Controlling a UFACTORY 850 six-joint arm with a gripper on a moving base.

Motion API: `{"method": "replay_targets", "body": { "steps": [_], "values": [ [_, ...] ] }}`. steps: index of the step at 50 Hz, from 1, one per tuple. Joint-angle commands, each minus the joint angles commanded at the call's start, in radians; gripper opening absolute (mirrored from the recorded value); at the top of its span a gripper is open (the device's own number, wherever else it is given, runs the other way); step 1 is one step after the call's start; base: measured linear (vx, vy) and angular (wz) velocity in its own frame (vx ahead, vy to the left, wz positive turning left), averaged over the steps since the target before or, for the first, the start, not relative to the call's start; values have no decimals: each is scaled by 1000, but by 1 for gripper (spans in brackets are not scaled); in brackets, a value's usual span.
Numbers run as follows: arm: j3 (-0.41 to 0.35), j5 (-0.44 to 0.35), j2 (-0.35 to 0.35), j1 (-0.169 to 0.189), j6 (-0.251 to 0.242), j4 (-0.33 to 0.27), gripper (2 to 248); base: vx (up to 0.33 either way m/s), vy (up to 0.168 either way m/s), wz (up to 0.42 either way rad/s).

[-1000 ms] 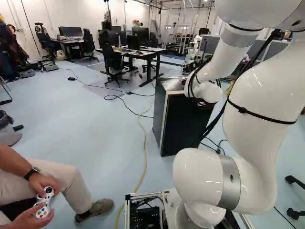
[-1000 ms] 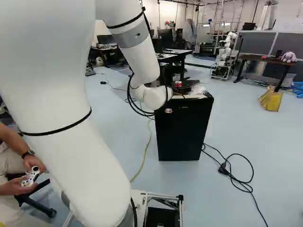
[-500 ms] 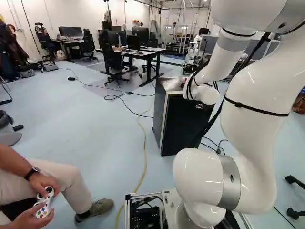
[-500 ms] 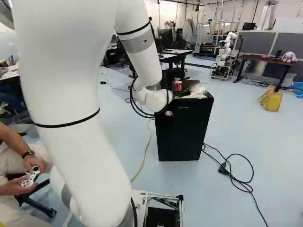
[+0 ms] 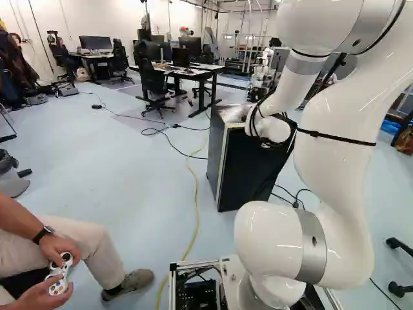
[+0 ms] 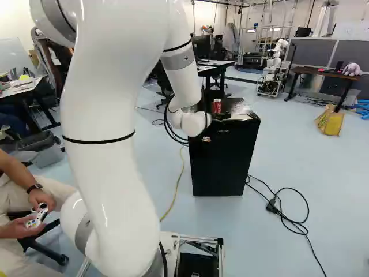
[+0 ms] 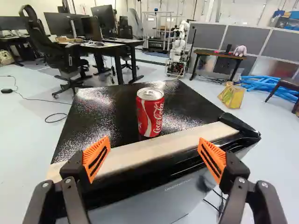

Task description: Grab a drink from the fridge

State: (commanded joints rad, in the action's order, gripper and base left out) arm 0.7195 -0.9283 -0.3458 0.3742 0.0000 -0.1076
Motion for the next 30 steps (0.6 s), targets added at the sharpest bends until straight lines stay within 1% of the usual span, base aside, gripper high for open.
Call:
{"method": "replay_targets", "body": {
  "steps": [13, 30],
  "values": [
    [48, -31, -64, -9, 0, 0, 247, 0, 0, 0],
    [110, -63, -116, -20, 0, 0, 247, 0, 0, 0]
  ]
}}
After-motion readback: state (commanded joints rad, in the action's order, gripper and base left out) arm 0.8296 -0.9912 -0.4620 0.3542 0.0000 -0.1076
